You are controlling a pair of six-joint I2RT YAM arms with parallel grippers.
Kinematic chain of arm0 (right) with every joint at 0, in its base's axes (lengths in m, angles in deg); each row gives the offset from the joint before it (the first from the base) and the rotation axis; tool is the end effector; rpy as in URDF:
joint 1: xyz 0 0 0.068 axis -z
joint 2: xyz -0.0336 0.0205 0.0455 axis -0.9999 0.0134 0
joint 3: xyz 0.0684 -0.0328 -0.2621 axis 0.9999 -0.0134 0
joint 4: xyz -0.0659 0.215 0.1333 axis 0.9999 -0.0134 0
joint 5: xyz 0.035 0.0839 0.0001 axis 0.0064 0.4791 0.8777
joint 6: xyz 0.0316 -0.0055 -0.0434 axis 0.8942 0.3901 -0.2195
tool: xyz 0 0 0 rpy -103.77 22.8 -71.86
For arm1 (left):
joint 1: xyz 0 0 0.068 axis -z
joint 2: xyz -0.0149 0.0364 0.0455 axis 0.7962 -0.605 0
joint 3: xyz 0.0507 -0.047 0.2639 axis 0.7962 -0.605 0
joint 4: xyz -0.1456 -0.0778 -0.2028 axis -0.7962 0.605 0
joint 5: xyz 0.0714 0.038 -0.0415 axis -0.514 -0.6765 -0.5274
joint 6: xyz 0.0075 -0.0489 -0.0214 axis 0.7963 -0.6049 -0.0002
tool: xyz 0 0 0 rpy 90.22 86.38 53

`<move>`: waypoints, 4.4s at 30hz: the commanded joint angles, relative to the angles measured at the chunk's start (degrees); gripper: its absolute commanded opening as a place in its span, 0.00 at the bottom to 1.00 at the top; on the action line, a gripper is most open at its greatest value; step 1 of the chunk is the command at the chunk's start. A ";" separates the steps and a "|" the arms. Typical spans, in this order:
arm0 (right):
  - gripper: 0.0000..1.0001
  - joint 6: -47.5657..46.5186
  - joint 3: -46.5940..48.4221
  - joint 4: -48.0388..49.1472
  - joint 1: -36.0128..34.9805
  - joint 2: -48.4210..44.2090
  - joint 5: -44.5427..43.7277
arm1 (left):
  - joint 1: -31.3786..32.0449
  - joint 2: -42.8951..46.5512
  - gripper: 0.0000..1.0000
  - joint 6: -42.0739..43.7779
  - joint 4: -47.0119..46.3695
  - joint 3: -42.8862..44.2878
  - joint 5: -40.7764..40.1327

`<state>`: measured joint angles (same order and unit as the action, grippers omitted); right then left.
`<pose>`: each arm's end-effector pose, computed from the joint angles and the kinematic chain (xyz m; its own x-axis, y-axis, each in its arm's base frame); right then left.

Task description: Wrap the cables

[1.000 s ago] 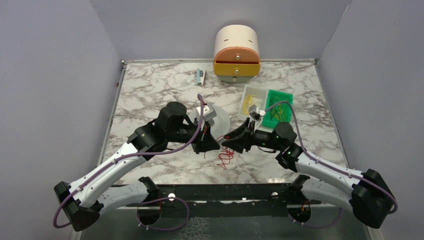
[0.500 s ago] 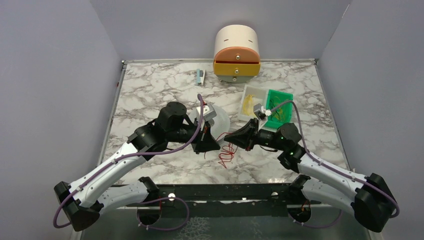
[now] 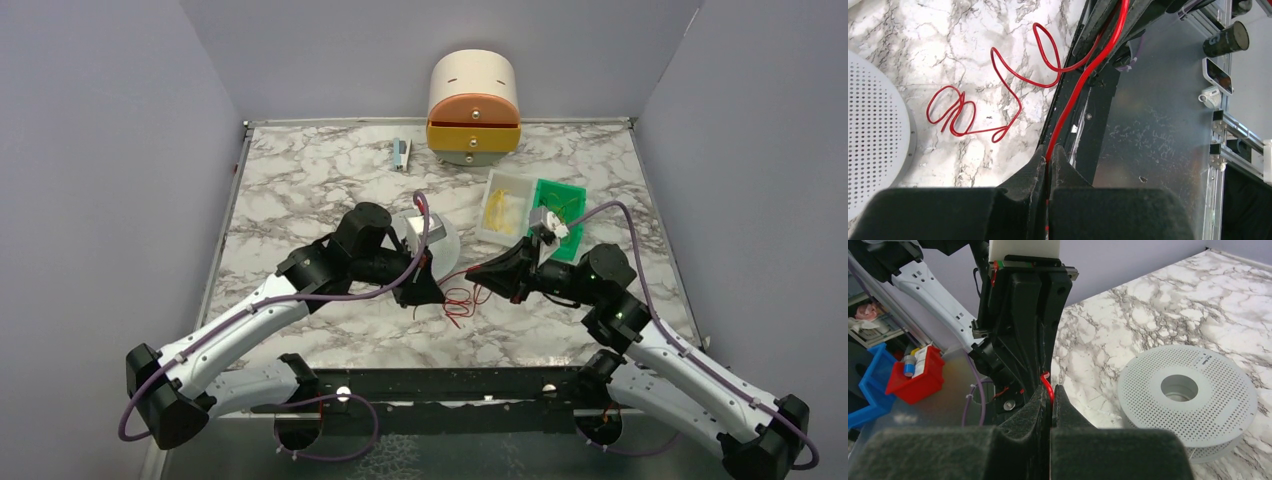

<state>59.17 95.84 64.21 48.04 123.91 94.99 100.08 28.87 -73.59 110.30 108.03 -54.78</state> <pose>0.1193 0.1297 0.3167 -0.2092 0.1727 -0.9625 -0.9371 0.2460 0.2478 0.1359 -0.1774 0.3330 -0.5384 0.3373 -0.7722 0.8413 0.2676 -0.4697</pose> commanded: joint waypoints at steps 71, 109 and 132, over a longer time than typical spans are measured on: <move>0.01 21.37 4.82 -44.95 1.73 2.54 -45.40 | 19.44 -33.85 0.78 7.82 -3.82 5.43 -77.04; 0.01 21.09 3.64 -46.08 1.73 -0.90 -44.95 | 22.10 -38.19 0.17 13.66 -5.94 10.48 -94.82; 0.01 2.20 19.25 -47.43 1.74 -7.57 -30.95 | 19.50 -20.76 0.00 6.80 -3.39 9.67 -87.03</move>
<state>66.21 110.98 17.99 49.86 117.36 58.77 120.96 3.49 -62.13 108.15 117.04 -145.07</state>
